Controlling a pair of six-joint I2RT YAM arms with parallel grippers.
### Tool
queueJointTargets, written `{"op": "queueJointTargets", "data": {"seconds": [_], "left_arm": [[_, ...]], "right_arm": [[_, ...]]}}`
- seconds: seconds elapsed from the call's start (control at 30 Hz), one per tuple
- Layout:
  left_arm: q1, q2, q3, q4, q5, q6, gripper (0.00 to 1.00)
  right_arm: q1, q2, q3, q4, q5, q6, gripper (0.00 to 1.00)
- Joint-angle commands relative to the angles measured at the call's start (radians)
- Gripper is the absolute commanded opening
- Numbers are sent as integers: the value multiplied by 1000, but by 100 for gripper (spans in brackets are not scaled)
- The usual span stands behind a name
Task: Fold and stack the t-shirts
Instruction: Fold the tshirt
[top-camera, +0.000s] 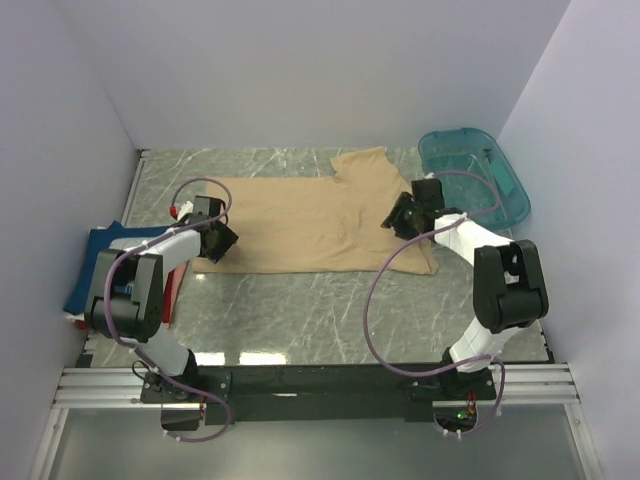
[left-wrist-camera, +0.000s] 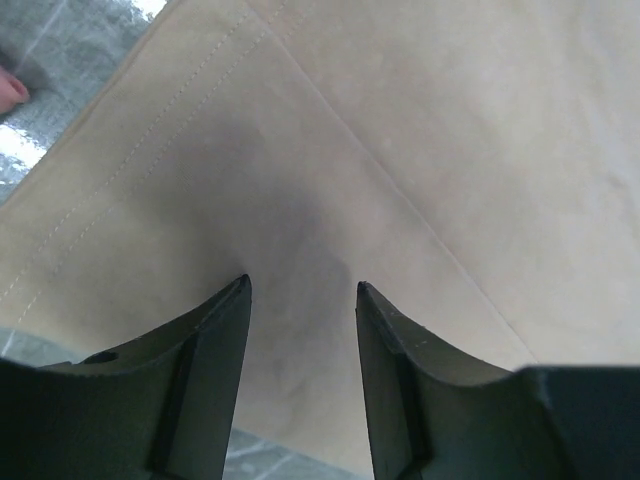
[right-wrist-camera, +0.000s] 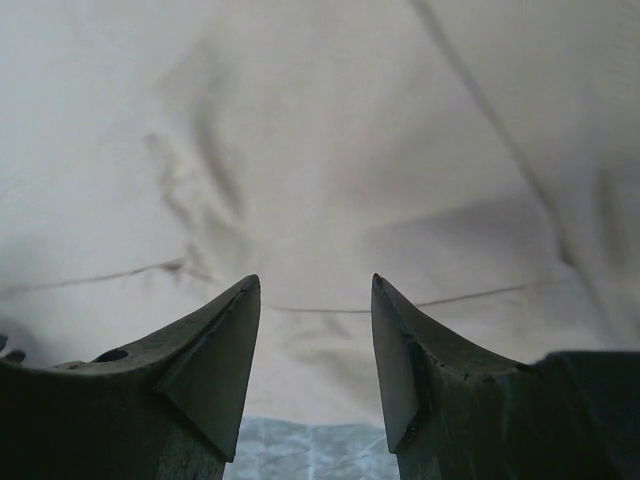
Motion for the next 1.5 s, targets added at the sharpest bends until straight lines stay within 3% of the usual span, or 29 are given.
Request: {"op": "queueJointTargets", "data": {"seconds": [0.0,0.33,0.73,1.1,1.47], "left_arm": [[4,33,20,41,-16,-14,52],[11,38,-72,41,-47,-60,50],[11,-17,-181,15,-67,-101,47],[1,-210,-340,-66,-111,-176,47],[-38,-452,-458,-176,-146,-232,47]], "right_arm": [[-42,13,-63,42,13,69,56],[-83,-42,-248,105,61,152,56],[-100,-100,-261,-102,156,180,54],[-103,-145,-331,-229,196,183,53],[-103,-332,-491,-285,224,201,52]]}}
